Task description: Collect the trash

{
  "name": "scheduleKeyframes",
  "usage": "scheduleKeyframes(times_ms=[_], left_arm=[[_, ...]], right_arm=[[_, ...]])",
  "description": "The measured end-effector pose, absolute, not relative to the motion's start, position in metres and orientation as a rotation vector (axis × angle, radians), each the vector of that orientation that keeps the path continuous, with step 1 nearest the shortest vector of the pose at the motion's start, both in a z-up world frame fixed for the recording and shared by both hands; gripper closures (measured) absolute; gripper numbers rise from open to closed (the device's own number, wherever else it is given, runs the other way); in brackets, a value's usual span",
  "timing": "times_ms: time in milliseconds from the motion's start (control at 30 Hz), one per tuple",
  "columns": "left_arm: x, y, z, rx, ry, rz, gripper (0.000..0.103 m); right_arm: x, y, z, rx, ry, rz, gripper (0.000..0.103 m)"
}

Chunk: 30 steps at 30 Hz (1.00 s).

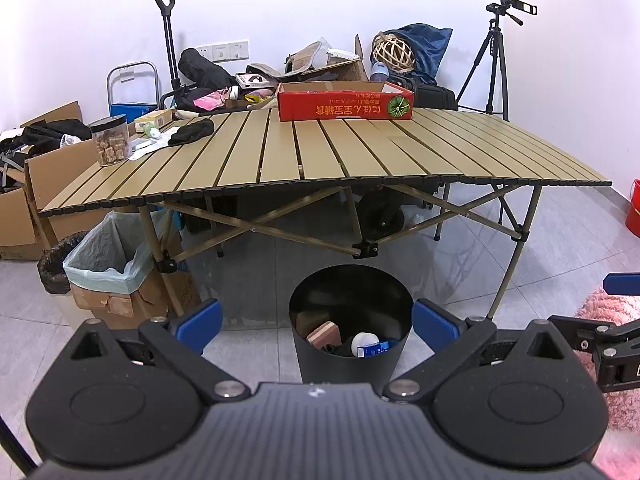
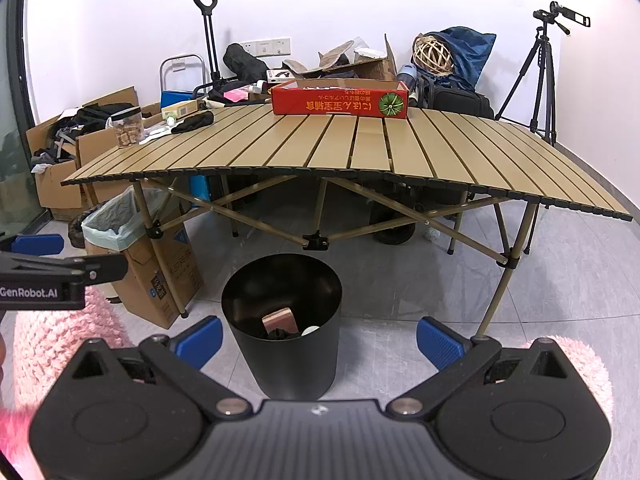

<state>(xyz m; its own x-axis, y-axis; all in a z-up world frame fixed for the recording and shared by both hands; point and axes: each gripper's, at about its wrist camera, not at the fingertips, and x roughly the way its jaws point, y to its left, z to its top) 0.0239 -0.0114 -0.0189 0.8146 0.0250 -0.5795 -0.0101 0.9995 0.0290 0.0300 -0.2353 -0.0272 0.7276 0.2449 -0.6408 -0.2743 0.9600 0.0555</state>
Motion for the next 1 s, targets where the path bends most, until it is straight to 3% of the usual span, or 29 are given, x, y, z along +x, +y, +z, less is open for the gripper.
scheduleKeyframes(times_ms=[1000], left_arm=[[0.0238, -0.0156, -0.0212, 0.032, 0.62, 0.01, 0.0]], right_arm=[[0.0324, -0.238, -0.0329, -0.042, 0.713, 0.282, 0.0]])
